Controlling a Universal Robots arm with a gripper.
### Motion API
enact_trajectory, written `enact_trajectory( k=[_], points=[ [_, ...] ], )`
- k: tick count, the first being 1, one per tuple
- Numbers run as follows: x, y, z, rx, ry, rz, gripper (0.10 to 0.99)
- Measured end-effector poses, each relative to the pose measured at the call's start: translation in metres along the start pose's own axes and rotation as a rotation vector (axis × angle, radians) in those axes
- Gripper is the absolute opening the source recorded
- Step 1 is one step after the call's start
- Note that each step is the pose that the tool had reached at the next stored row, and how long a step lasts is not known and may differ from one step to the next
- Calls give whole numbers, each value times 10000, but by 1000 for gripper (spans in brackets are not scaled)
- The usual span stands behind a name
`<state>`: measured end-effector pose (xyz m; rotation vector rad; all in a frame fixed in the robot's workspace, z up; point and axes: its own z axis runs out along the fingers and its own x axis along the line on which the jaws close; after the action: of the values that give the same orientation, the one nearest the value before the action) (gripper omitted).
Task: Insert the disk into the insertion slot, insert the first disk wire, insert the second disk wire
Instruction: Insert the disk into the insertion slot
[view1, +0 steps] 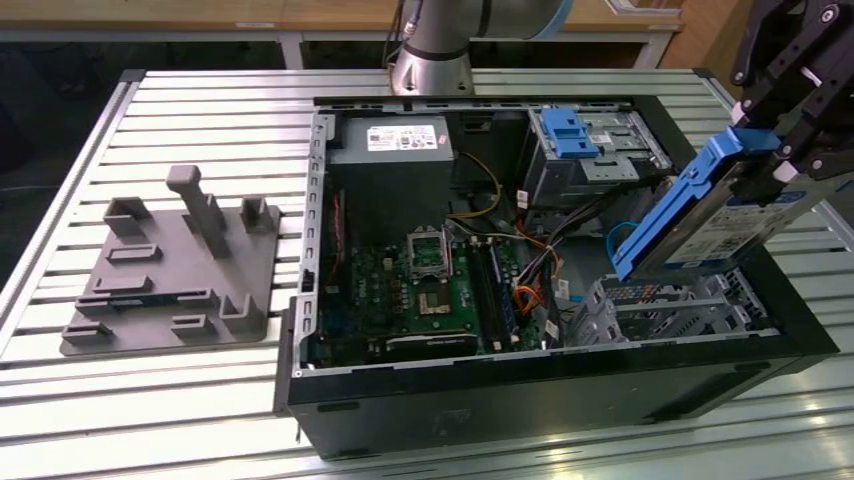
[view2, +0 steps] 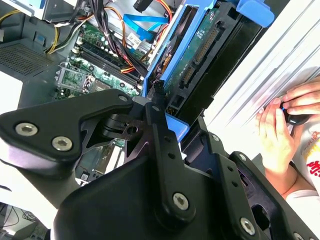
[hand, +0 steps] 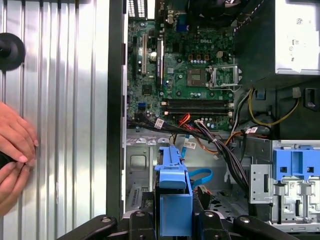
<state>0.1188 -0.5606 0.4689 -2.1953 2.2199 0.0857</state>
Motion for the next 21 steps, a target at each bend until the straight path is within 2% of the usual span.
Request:
enact_trajectory(
  k=[21],
  points=[
    [5, -5, 67, 0, 0, -5, 365]
  ],
)
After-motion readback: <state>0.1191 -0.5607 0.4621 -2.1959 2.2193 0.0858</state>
